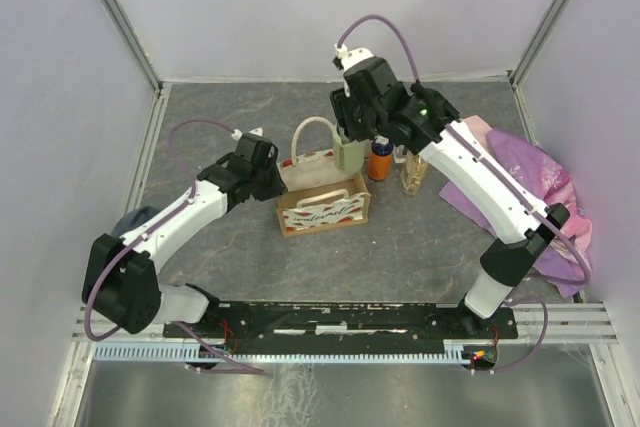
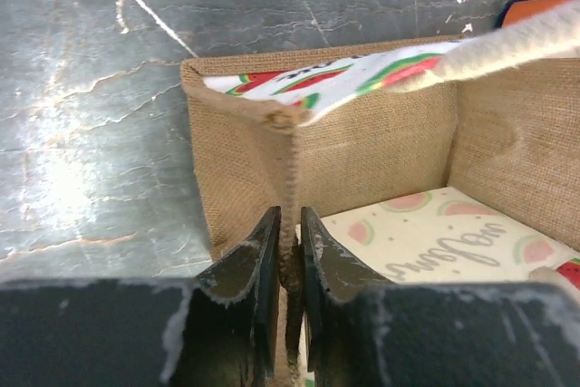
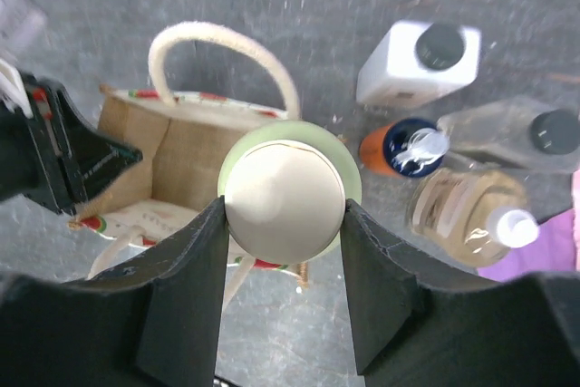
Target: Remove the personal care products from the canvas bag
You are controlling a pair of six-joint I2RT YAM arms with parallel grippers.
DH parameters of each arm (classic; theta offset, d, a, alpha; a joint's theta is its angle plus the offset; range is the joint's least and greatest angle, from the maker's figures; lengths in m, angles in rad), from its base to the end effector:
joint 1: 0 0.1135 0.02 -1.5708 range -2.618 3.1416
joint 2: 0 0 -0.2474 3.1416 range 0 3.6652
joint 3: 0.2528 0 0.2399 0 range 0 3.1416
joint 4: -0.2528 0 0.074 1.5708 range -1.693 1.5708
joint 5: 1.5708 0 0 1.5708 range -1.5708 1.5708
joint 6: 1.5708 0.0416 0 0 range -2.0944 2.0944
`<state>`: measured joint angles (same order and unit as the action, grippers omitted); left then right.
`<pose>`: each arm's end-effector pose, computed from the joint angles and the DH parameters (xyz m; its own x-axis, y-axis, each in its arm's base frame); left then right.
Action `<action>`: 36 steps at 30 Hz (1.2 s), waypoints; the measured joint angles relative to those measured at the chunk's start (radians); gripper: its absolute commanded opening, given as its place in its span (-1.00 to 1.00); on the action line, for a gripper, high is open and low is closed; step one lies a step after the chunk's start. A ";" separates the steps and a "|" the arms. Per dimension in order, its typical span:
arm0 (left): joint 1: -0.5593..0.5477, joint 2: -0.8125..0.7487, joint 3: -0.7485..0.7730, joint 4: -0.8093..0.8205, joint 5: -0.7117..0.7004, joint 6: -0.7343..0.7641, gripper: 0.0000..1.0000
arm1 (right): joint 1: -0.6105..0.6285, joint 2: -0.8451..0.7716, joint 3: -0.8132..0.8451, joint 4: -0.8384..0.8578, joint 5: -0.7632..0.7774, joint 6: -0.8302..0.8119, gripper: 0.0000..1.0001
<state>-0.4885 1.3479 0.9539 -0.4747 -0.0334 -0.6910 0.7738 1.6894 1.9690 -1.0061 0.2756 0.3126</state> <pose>0.2457 -0.1290 0.2328 -0.8063 -0.2928 -0.5139 -0.0829 0.9162 -0.3919 0.2520 0.2304 0.4052 -0.6142 -0.1863 -0.7669 -0.3553 0.9329 0.0579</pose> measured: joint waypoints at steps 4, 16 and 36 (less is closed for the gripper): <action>0.001 -0.033 -0.002 -0.041 -0.053 0.005 -0.58 | -0.011 0.007 0.132 -0.028 0.028 -0.015 0.09; 0.031 -0.076 -0.002 -0.092 -0.085 0.011 -0.52 | -0.150 -0.057 -0.032 -0.011 0.014 0.003 0.09; 0.033 -0.079 -0.056 -0.031 0.080 0.008 -0.49 | -0.218 -0.204 -0.730 0.380 0.020 0.088 0.42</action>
<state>-0.4557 1.2694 0.8978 -0.5056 0.0467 -0.6834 0.5556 1.4857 1.2388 -0.6266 0.2958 0.4007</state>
